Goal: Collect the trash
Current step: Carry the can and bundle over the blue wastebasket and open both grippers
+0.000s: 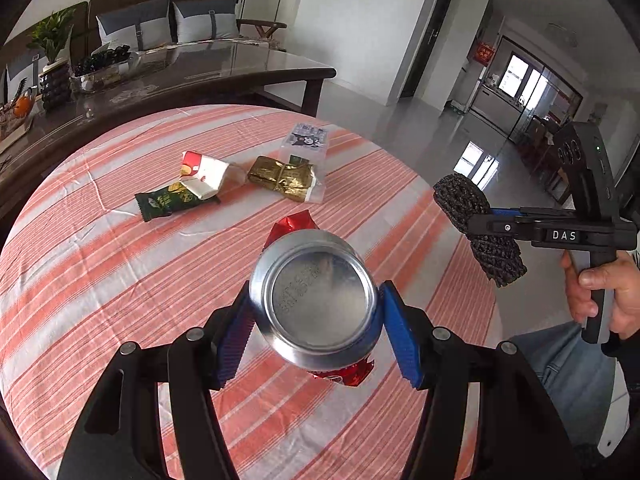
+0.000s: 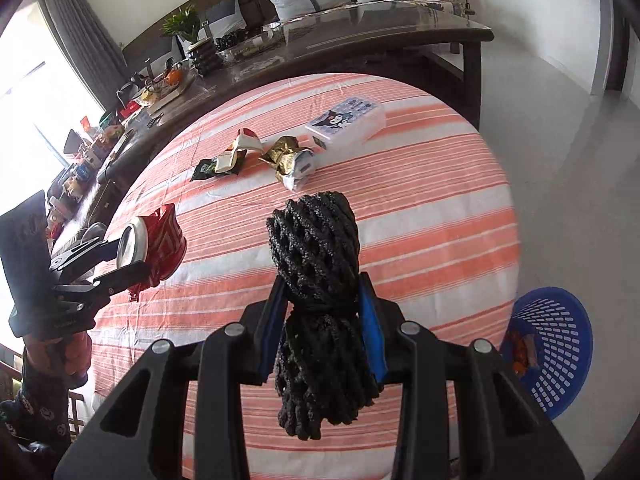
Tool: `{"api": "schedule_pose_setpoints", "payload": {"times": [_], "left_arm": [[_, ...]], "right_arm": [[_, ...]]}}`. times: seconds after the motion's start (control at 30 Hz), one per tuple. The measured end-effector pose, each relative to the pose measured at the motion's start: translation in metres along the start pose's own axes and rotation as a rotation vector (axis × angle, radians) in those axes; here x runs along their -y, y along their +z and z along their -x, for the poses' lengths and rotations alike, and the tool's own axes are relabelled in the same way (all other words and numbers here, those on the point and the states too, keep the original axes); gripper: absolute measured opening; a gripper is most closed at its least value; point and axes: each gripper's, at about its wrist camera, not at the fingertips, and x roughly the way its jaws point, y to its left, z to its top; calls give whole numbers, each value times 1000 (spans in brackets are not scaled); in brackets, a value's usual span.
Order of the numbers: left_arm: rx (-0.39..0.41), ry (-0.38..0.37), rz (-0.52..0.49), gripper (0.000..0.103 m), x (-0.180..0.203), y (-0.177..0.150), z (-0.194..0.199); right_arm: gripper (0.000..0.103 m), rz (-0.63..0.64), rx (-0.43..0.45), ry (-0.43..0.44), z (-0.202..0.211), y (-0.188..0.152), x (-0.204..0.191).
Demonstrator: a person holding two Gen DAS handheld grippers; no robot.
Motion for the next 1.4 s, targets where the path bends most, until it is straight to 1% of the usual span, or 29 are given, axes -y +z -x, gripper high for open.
{"api": "schedule_pose_setpoints", "payload": {"times": [0.2,0.37,0.57,0.73,0.87,0.97,1.07,1.1,1.13,1.17,1.2,1.23,1.3,1.4], "left_arm": [[-20,-136,-93,61,81,30,-38],[-40,-232,-190,61,160,56,-78],[-101,-313,-251,61,238,74,-145],[-163,-342,-278,62,284,72,-207],[-209,-340,-301,62,305,65,-251],[-234,-333,-314,62,317,58,-276],[-240,-324,-328,62,327,53,-296],[-236,-321,-334,63,329,52,-301],[-230,-313,-337,66,333,50,-307],[-227,-300,-338,76,336,49,-310],[-220,-284,-336,87,339,48,-313],[-204,-270,-333,90,339,49,-315],[-196,-252,-332,90,335,53,-313],[-166,-240,-312,92,327,59,-294]], "right_arm": [[35,-130,42,-113,39,-17,90],[35,-228,40,-215,59,-39,166],[35,-338,23,-302,65,-66,248],[35,-435,26,-314,62,-87,302],[35,-486,30,-305,53,-98,332],[35,-513,26,-296,48,-103,346],[35,-528,21,-288,44,-105,357],[36,-529,23,-280,43,-105,360],[38,-533,26,-268,42,-105,362],[42,-538,30,-255,40,-106,366],[59,-549,38,-254,40,-107,369],[67,-563,47,-256,41,-109,373],[67,-587,62,-256,46,-109,376],[69,-585,106,-281,58,-108,374]]}}
